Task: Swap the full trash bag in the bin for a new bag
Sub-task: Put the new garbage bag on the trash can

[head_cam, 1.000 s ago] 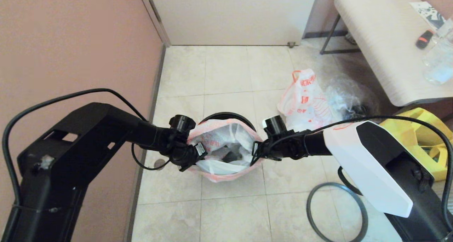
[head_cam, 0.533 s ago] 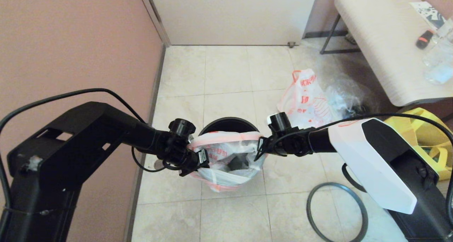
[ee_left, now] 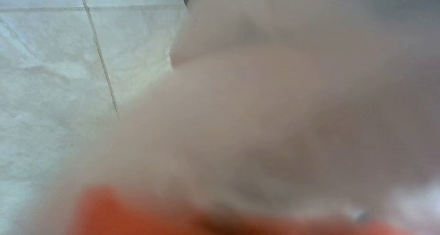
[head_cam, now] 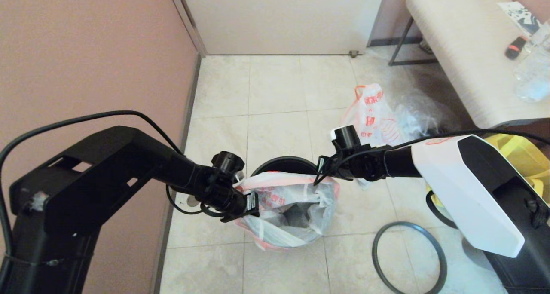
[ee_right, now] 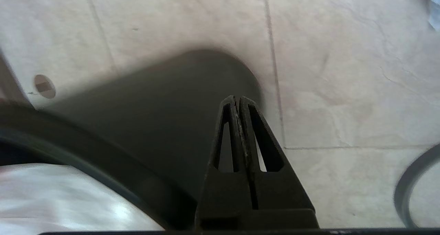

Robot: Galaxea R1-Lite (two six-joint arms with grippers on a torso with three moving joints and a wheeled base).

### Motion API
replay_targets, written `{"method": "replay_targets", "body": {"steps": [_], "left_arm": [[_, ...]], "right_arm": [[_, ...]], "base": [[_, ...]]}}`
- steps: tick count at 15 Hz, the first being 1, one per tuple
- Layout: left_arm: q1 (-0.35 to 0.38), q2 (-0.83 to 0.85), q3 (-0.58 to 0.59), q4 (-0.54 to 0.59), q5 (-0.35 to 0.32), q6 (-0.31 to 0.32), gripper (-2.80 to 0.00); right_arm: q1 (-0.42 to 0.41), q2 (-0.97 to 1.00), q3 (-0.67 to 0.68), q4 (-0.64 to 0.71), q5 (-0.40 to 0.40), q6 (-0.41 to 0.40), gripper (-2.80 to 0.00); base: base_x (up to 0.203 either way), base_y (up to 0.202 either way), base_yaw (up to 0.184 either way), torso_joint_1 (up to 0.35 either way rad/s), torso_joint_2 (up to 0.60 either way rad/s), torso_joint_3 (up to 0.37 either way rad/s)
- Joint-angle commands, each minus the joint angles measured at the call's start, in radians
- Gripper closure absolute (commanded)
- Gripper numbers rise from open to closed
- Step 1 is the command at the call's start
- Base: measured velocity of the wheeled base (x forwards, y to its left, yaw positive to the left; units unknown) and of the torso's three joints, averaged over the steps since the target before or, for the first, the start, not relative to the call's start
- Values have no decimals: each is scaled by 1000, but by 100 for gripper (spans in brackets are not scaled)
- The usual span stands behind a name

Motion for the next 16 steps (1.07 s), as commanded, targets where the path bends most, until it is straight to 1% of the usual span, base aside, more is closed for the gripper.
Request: {"method": "replay_targets", "body": {"steps": [1,3,5,7,9,13,16], "left_arm": [[-10,-16,29,-2,-4,32,0],[-21,-30,61,-2,-24,86,0],[-20,-42,80,-3,-61,112,0],[-20,-39,74,-6,-60,111,0],[-19,-36,69,-6,-58,106,0],[-19,-34,67,-9,-56,105,0],[-19,-30,63,-12,-56,102,0]], "right_arm": [[5,-30,0,6,1,3,0],[18,-35,0,8,1,4,0],[31,-41,0,7,1,4,0],[36,-69,5,10,-4,7,0],[47,-137,37,32,-19,31,0],[106,-271,140,176,-36,106,0],[150,-309,221,270,-35,117,0]], "base": [[0,0,0,0,0,0],[0,0,0,0,0,0],[0,0,0,0,0,0],[0,0,0,0,0,0],[0,0,0,0,0,0],[0,0,0,0,0,0],[0,0,0,0,0,0]]}}
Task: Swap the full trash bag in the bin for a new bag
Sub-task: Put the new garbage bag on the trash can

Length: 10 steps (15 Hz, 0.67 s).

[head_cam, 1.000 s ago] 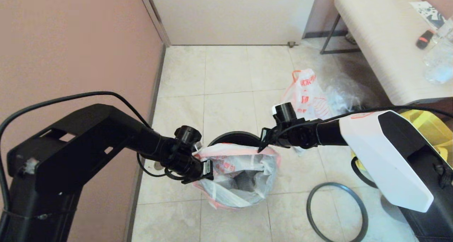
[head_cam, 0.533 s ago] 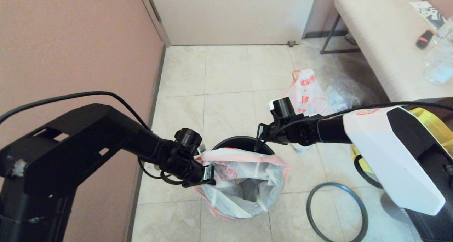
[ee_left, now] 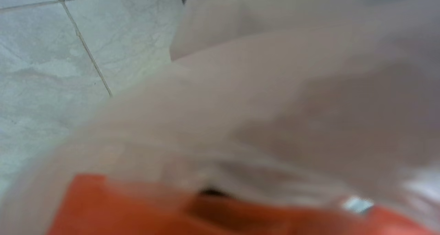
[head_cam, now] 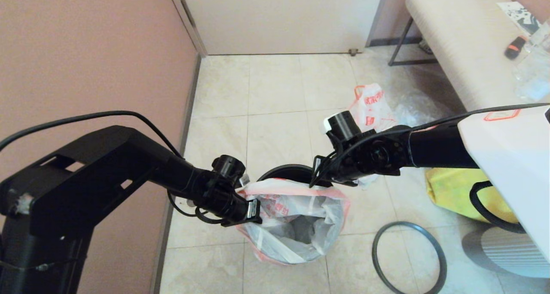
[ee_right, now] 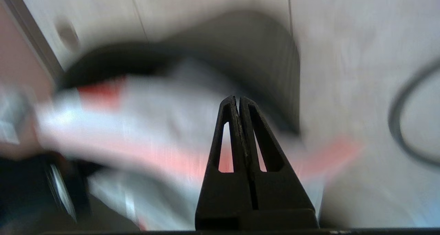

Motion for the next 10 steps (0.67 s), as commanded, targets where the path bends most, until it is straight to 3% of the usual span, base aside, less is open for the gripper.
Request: {"method": "replay_targets", "body": {"steps": [1,10], "left_arm": [[2,3,-4,1,-1,-6,0],[3,8,-6,-11,7,-12,0]], "right_arm": [[34,-35,52,58,0,4,0],[119,-76,146,66,0,5,0]], "base": [[0,0,0,0,0,0],[0,0,0,0,0,0]]}}
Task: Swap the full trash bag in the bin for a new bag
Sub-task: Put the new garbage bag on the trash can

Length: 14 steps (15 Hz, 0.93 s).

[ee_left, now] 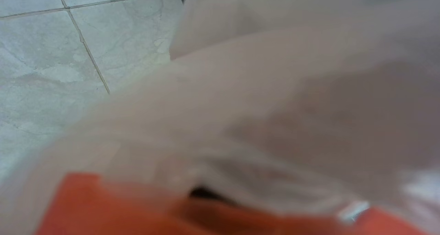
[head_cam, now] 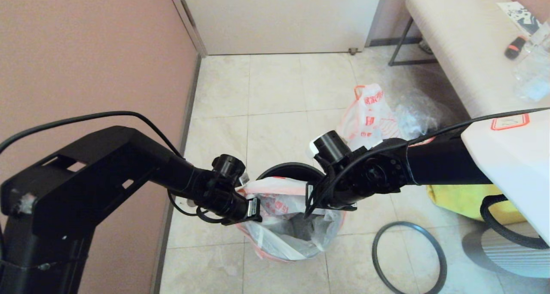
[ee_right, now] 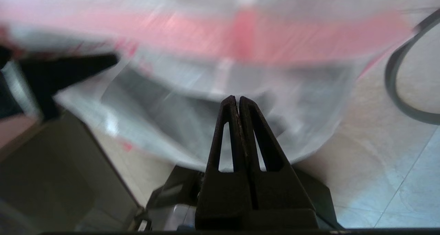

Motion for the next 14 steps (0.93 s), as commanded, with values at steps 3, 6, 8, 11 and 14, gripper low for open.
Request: {"method": "replay_targets", "body": {"steps": [3,6,8,11,14], "left_arm": [[2,-1,0,1,-2,-3,0],[5,-2,0,1,-3,-5,0],[5,-5,2,1,-7,-9,0],[7,-14,5,1,-15,-9,0],[14,-16,5,1,-29,-9,0]], "right_arm": [[12,57,6,-32,-6,2,0],[-12,129,-10,-163,-3,-1,0],[-52,150,-31,-186,1,-1,0],[-75,170,-31,-337,2,-17,0],[-74,167,-30,-495,-12,-30,0]], "base": [[0,0,0,0,0,0],[0,0,0,0,0,0],[0,0,0,0,0,0],[0,0,0,0,0,0],[0,0,0,0,0,0]]}}
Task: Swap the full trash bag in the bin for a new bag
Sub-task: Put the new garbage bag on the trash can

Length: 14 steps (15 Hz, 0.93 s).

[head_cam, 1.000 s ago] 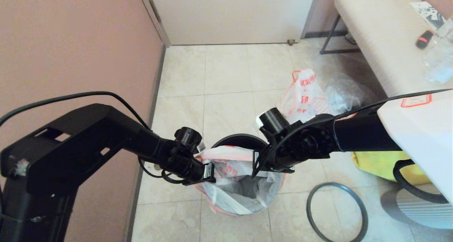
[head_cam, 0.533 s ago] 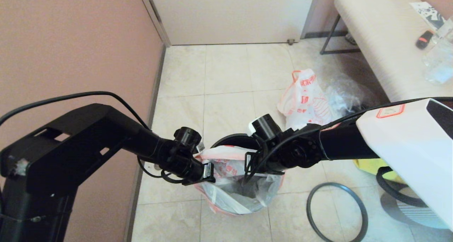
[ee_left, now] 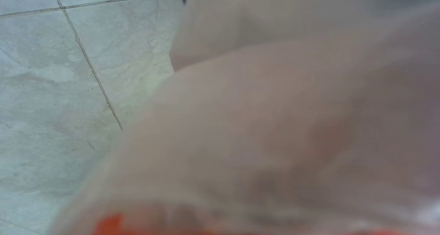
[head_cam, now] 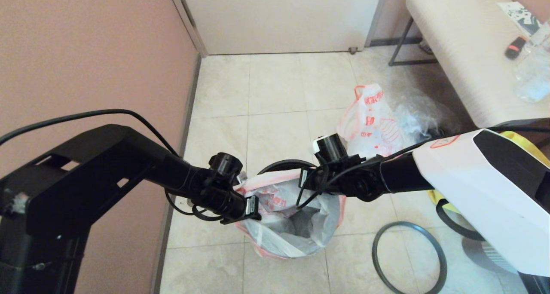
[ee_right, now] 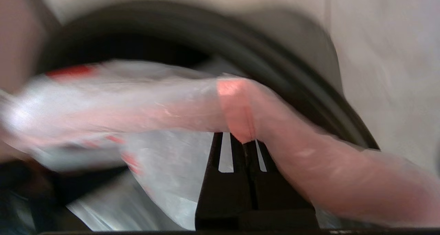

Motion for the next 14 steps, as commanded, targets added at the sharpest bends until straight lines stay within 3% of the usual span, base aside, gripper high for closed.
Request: {"method": "replay_targets", "body": {"steps": [1,4,14], "left_arm": [[1,-2,2,1,-2,-2,0],[-2,-2,3,1,-2,0,0],[-8,-2,8,2,0,7,0]], "right_arm": [[10,-4,1,-79,-33,3,0],[12,0,-13,-155,-74,1,0],[3,-49,-61,-154,-94,46,0]], "base": [[0,0,0,0,0,0],[0,0,0,0,0,0],[0,0,0,0,0,0]]}}
